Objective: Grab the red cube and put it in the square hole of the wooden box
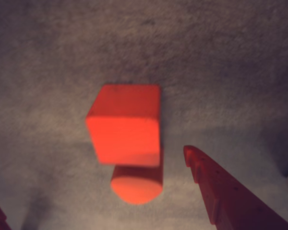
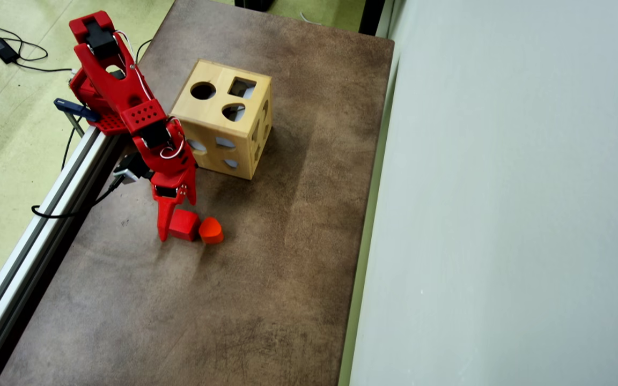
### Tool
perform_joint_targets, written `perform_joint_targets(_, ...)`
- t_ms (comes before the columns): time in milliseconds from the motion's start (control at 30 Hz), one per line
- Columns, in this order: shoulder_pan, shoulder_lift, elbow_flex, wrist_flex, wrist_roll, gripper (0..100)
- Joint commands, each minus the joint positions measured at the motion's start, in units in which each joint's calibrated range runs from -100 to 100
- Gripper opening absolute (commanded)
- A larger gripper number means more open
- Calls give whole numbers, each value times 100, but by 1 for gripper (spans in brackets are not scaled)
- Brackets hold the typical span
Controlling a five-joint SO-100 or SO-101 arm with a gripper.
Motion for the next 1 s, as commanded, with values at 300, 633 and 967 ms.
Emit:
perform_joint_targets(300, 0, 364, -147, -52, -20, 54)
perform_joint_targets(633, 45, 465, -147, -575, -20, 54)
perform_joint_targets(967, 45, 805, -147, -575, -20, 54)
